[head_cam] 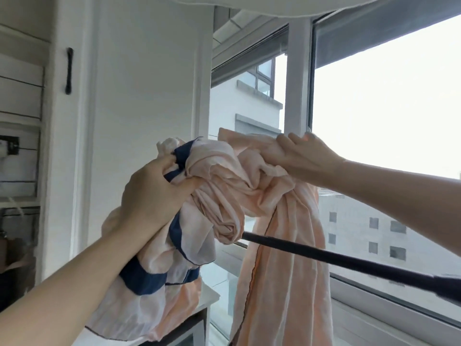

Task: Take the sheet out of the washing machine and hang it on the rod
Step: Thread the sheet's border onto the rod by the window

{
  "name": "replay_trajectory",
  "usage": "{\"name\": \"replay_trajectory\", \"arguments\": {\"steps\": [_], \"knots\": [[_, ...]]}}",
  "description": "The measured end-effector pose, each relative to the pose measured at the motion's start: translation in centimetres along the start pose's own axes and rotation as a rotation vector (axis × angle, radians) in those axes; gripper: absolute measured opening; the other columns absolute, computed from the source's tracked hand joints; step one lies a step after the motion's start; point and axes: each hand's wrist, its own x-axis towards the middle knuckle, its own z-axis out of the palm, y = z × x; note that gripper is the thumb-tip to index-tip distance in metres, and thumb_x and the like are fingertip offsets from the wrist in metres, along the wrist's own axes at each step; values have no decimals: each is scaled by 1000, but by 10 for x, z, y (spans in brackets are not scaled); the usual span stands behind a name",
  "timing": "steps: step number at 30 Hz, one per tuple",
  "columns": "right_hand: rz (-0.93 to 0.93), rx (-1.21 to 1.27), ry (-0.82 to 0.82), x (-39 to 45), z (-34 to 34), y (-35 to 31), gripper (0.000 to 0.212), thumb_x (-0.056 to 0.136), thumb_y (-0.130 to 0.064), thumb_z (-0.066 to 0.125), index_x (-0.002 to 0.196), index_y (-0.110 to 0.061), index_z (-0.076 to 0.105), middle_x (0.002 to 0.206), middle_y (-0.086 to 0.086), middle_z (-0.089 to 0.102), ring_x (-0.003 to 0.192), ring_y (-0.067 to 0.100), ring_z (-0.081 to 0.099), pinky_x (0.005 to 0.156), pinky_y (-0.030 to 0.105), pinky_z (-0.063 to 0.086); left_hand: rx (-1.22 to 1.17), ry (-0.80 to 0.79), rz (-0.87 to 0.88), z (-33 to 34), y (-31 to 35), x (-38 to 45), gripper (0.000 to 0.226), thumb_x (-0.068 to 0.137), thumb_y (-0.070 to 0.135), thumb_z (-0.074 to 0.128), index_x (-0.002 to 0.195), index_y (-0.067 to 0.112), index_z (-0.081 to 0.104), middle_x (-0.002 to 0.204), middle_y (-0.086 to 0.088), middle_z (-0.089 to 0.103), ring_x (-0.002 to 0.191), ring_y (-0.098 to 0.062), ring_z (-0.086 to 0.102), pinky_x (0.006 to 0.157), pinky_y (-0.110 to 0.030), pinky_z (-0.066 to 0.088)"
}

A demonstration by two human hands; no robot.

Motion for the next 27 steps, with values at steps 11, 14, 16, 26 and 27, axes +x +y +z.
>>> {"name": "replay_trajectory", "arguments": {"steps": [11, 14, 16, 26, 27], "knots": [[280, 376, -586, -87, -87, -6, 28, 92, -13, 40, 112, -32, 37, 93, -2, 46, 97, 18, 38, 95, 41, 32, -169, -235, -5, -24, 54, -76, 42, 73, 62, 70, 107, 38, 64, 93, 16, 70, 89, -11, 64, 83, -39, 54], [262, 539, -777, -115, -97, -4, 11, 93, -16, 50, 93, -28, 51, 101, -6, 53, 106, 14, 45, 95, 29, 37, -217, -275, -17, -22, 70, -99, 48, 76, 60, 70, 118, 38, 62, 100, 15, 70, 94, -11, 64, 86, -38, 53], [316, 865, -768, -126, -106, 0, 23, 90, -14, 61, 106, -31, 55, 108, -11, 56, 106, 14, 52, 92, 16, 43, -227, -289, -41, -21, 78, -113, 46, 77, 57, 70, 117, 35, 63, 97, 14, 70, 92, -12, 64, 84, -35, 52], [572, 1371, -1067, -147, -125, 24, 79, 78, -16, 78, 141, -33, 34, 143, -4, 39, 127, 22, 44, 103, 43, 45, -215, -524, -127, 16, 93, -179, 39, 64, 70, 67, 92, 42, 63, 81, 22, 69, 82, -1, 65, 72, -29, 53], [527, 1351, -989, -146, -129, 20, 92, 76, -15, 79, 145, -35, 23, 148, -3, 33, 131, 24, 39, 105, 41, 41, -208, -540, -135, 22, 95, -184, 43, 62, 72, 63, 93, 42, 64, 82, 22, 69, 83, -2, 65, 76, -32, 54]]}}
